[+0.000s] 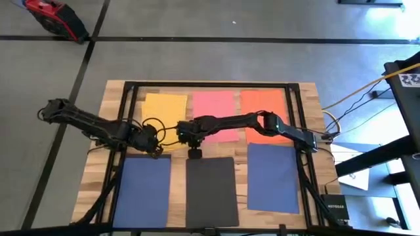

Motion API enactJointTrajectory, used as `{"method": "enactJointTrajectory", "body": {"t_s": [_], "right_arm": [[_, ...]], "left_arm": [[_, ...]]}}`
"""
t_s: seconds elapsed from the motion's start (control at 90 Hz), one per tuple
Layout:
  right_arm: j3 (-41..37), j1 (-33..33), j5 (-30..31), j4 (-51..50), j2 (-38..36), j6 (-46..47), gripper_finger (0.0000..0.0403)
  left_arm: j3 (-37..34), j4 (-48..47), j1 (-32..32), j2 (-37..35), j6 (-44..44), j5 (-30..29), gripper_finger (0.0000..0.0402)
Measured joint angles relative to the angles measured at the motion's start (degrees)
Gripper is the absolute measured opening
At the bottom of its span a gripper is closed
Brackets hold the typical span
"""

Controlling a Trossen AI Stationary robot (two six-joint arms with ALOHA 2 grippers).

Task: Organize paper
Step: Stack the yellow paper on the top of the yellow paper

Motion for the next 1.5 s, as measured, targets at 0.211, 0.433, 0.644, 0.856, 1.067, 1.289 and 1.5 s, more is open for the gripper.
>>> {"method": "enactJointTrajectory", "body": {"t_s": [0.211,0.433,0.644,0.856,1.067,1.289,1.5], "right_arm": [[-2.0,-0.2,-1.4,2.3,-0.4,0.5,0.0],[-2.1,-0.4,-2.7,4.7,-0.2,1.6,0.0],[-2.1,-0.9,-3.3,5.9,-0.1,2.0,0.0],[-2.1,-1.0,-3.7,7.4,0.1,2.3,0.0],[-2.2,-1.0,-4.2,9.7,0.4,3.1,0.0],[-2.0,-1.1,-5.3,10.4,1.3,3.1,0.0],[-2.0,-1.1,-5.7,11.2,1.5,3.1,0.0]], "left_arm": [[-0.8,0.3,-0.8,0.1,-2.1,0.0,0.0],[-6.4,9.5,-0.7,2.1,-3.5,0.9,0.0],[-9.1,14.5,-0.6,4.7,-3.9,-1.5,0.0],[-9.4,14.0,-0.6,5.0,-4.8,-8.2,0.0],[-9.4,13.2,0.4,6.6,-5.1,-9.8,0.0],[-9.3,13.9,0.2,11.6,-5.7,-8.2,0.0],[-9.2,19.8,0.2,13.4,-3.9,-8.5,0.0]]}}
